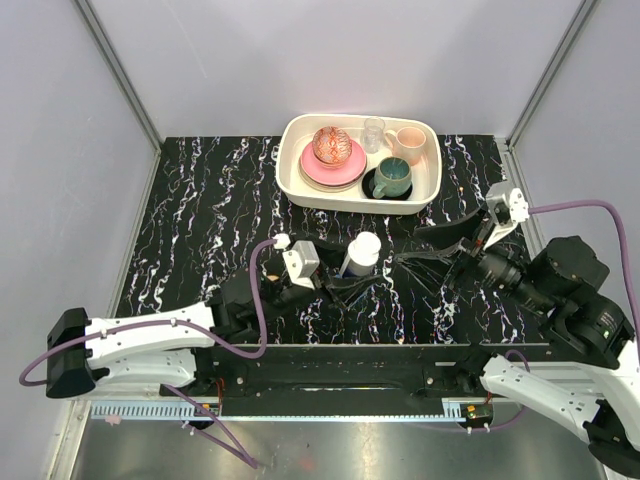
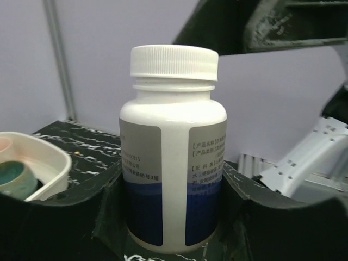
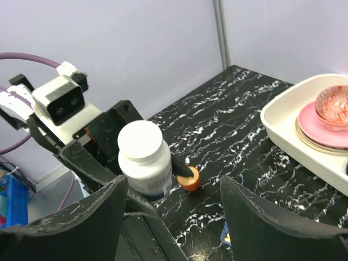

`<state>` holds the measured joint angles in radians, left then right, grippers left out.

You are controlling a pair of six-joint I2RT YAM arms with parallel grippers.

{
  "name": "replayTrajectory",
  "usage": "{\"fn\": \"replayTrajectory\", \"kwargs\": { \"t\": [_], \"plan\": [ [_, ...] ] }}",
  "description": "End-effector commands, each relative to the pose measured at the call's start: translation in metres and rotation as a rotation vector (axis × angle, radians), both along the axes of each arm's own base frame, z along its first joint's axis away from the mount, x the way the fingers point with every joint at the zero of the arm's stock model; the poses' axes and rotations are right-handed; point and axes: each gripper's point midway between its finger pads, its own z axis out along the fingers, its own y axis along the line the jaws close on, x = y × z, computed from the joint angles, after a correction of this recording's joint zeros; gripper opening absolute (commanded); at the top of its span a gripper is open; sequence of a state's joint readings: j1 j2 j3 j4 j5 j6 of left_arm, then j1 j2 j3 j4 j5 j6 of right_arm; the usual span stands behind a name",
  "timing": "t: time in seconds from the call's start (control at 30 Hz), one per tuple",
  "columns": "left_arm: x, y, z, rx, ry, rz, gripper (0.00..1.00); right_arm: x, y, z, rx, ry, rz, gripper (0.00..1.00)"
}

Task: Sort the pills into containers

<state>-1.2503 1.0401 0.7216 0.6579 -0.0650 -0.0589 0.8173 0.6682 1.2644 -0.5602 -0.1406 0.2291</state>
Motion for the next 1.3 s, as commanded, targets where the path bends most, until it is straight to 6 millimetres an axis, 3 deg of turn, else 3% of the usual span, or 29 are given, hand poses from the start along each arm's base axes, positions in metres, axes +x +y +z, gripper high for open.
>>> {"fn": "replayTrajectory", "kwargs": {
  "t": [0.0,0.13,0.3,0.77,1.27],
  "plan": [
    [-0.042,0.000,0.024,-0.087,-0.043,-0.225,0.00,-0.029,0.004,0.034,0.076,-0.133,0.142,0.75],
    [-0.059,-0.002,0.023,-0.086,-0.050,-0.317,0.00,-0.048,0.009,0.033,0.089,-0.203,0.248,0.79],
    [-0.061,-0.007,0.021,-0.086,-0.038,-0.337,0.00,-0.059,0.015,0.028,0.084,-0.216,0.333,0.80],
    [-0.061,-0.027,0.020,-0.067,-0.006,-0.378,0.00,-0.046,0.024,0.009,0.039,-0.193,0.310,0.83],
    [-0.066,-0.032,0.024,-0.068,-0.012,-0.412,0.00,-0.041,0.027,-0.003,0.015,-0.172,0.305,0.73]
  ]
}}
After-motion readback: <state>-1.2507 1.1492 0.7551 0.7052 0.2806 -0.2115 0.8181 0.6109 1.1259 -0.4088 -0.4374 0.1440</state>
